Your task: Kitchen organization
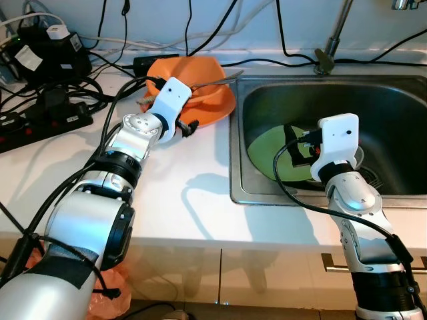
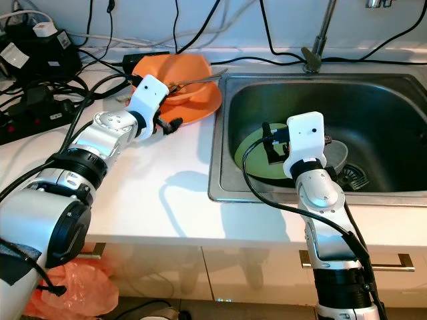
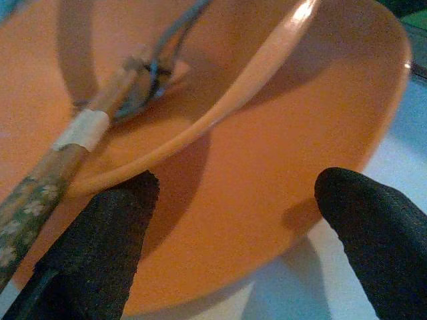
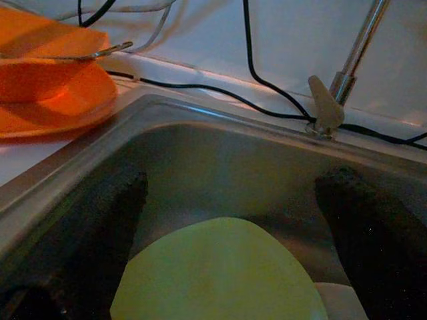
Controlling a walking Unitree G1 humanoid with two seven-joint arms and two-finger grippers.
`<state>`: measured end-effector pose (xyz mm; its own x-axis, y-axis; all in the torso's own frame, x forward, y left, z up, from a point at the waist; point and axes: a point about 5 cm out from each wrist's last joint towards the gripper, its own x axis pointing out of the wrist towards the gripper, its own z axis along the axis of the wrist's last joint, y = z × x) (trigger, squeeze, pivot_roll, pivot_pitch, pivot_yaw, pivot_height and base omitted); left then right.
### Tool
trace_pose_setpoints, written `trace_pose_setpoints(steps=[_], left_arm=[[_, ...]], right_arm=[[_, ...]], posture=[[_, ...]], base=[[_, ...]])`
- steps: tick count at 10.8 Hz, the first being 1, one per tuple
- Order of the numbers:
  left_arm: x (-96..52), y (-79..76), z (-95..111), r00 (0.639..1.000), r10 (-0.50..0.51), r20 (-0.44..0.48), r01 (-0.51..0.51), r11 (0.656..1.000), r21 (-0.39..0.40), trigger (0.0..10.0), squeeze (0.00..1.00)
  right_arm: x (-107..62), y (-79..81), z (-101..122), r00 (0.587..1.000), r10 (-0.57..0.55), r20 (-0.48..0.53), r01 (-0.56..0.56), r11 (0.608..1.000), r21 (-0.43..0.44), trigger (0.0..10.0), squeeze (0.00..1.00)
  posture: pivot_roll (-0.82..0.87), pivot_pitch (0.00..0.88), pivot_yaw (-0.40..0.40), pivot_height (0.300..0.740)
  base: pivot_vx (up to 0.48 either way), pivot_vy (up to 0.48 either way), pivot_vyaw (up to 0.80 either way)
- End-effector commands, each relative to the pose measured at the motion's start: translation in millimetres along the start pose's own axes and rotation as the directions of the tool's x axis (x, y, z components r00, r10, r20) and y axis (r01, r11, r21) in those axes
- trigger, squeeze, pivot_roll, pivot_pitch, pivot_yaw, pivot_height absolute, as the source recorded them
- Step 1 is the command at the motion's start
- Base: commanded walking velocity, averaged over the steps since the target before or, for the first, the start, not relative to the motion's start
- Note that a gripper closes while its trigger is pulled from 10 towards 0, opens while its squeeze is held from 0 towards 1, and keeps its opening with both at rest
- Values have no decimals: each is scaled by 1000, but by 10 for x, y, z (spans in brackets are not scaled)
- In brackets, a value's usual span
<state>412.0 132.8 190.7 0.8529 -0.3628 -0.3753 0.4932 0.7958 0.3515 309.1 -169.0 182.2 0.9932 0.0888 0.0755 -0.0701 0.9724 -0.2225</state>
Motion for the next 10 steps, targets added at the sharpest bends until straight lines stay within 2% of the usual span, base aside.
trace_pose_setpoints(steps=[1,3,6,8,10], left_arm=[[14,-257,-569,962,-138,-235,137,990,-21,10000,0],[-2,-245,-594,959,-154,-239,154,988,-22,10000,0],[-51,-134,-568,959,-163,-230,162,987,-25,10000,0],[-69,-149,-552,947,-245,-210,231,969,-89,10000,0],[-62,-129,-460,960,-245,-134,211,951,-226,10000,0]], right_arm=[[29,-14,29,1000,-10,9,10,1000,-7,10000,0],[33,-19,31,1000,-12,10,12,1000,-7,10000,0],[54,-19,34,1000,-9,13,10,1000,-6,10000,0],[61,-20,32,1000,-11,13,11,1000,-5,10000,0],[59,-12,32,1000,-10,15,10,1000,-2,10000,0]], posture=[[33,43,64,740],[35,40,62,740],[43,35,56,740],[45,35,55,740],[41,34,56,740]], base=[[0,0,0],[0,0,0],[0,0,0],[0,0,0],[0,0,0]])
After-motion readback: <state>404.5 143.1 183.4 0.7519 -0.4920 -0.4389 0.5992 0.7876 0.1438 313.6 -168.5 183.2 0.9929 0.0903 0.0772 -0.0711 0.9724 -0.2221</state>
